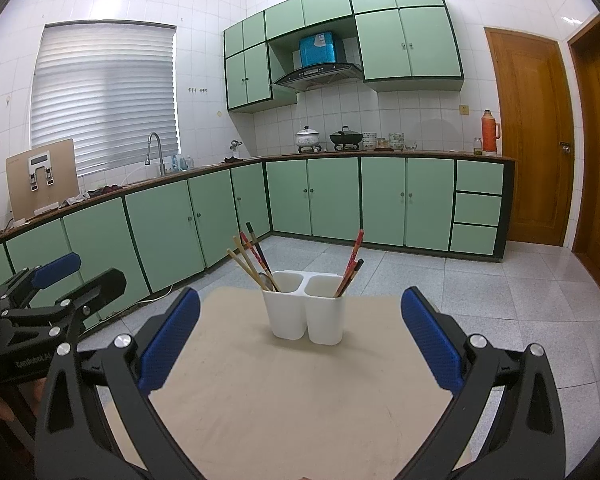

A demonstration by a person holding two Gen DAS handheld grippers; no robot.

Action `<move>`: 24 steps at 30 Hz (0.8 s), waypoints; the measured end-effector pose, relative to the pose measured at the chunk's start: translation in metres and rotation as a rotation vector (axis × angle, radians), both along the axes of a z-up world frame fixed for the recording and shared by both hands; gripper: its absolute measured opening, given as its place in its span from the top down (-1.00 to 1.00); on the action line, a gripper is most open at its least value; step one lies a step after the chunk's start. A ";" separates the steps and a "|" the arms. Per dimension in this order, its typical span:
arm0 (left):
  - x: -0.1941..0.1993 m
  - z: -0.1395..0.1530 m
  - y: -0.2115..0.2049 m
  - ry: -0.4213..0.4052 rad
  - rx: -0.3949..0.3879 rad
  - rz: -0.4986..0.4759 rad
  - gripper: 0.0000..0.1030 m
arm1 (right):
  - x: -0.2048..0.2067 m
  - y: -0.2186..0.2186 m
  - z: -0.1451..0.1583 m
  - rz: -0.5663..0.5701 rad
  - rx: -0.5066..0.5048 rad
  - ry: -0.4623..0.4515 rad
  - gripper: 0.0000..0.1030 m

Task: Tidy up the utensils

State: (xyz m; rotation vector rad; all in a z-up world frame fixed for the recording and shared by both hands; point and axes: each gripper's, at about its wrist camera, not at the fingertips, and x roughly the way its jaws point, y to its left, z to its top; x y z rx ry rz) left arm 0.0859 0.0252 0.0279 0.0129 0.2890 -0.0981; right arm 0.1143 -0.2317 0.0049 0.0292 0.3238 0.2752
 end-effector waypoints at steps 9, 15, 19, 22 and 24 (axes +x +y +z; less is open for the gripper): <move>0.000 0.000 0.000 0.000 0.001 0.000 -0.88 | 0.000 0.000 0.000 0.000 0.001 0.001 -0.90; 0.000 0.000 0.001 0.000 0.001 0.001 -0.88 | 0.001 0.003 -0.001 0.000 0.000 0.003 -0.90; 0.000 -0.002 0.003 0.003 -0.004 0.003 -0.88 | 0.001 0.005 -0.003 0.001 0.001 0.004 -0.90; 0.000 -0.003 0.004 0.003 -0.003 0.004 -0.88 | 0.001 0.006 -0.004 0.001 0.000 0.005 -0.90; -0.001 -0.004 0.005 0.004 -0.003 0.004 -0.88 | 0.001 0.006 -0.004 0.001 0.001 0.005 -0.90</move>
